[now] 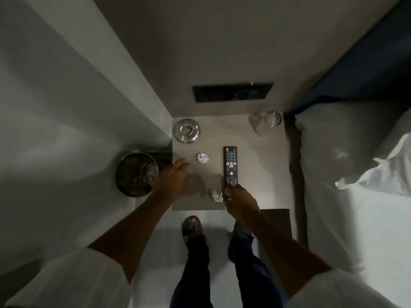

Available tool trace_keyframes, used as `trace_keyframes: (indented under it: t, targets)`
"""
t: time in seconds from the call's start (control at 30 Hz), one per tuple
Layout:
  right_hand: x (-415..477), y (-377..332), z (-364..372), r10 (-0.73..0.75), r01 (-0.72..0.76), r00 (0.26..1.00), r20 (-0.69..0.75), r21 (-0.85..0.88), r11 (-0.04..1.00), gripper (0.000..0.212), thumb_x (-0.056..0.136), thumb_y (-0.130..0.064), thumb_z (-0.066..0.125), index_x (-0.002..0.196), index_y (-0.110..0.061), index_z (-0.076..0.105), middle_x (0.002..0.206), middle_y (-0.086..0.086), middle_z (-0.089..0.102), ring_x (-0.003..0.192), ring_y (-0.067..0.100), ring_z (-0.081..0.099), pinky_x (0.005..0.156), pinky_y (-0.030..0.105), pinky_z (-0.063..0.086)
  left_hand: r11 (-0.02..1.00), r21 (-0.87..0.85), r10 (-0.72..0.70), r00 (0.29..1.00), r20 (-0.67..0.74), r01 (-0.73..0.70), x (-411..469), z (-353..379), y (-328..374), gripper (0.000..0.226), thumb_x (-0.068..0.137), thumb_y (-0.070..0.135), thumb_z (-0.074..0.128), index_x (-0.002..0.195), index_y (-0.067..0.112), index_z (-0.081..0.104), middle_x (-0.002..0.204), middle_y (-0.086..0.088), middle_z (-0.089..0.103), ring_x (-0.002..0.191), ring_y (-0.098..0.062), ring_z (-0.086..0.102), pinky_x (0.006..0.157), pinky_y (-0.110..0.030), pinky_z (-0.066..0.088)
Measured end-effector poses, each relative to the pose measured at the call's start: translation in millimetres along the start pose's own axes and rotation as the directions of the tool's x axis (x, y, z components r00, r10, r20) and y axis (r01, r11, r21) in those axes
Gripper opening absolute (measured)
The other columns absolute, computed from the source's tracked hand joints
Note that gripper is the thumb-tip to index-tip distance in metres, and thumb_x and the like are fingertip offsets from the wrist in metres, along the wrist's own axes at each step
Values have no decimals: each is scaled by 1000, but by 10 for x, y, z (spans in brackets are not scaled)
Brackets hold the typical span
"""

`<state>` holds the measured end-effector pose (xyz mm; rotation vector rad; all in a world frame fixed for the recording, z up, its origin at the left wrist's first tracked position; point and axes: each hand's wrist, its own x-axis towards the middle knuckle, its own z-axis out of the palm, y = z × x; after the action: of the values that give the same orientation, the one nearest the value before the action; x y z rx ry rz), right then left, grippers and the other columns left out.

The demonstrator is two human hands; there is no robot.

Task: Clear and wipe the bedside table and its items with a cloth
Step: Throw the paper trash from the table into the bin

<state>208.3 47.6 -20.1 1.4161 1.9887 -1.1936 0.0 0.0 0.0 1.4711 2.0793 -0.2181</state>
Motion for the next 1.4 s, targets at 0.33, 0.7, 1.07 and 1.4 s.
trace_keyframes:
  t: [0.33,0.7,1.07,1.4]
  targets:
    - [578,164,846,-52,60,996,68,-124,990,62,87,-5,53,143,-27,39,152,6,23,122,35,51,93,45,49,954,82,294,951,-98,-287,919,840,-51,49,94,19,51,143,17,45,164,-9,17,151,-31,13,119,-46,22]
    - [792,-162,884,-108,109,994,9,-144,984,68,84,-1,57,146,-11,31,145,11,33,124,32,46,96,43,51,950,-272,122,985,-121,-151,657,1282,-463,28,95,16,58,123,11,60,127,-12,55,114,-27,55,95,-33,49]
    - [1209,-1324,1566,-314,328,944,101,-199,923,65,80,-7,63,141,-10,39,146,11,33,129,31,39,95,43,47,736,-609,-424,903,-75,295,6,1373,-1840,40,99,42,45,111,8,62,106,-14,66,100,-28,62,90,-41,50]
    - [1402,-1817,1896,-364,381,915,172,-75,921,66,80,1,61,142,-15,44,156,10,28,129,34,46,103,41,46,893,-362,-342,926,-159,268,49,1299,-2265,38,99,27,54,128,3,57,125,-20,64,114,-35,61,98,-42,48]
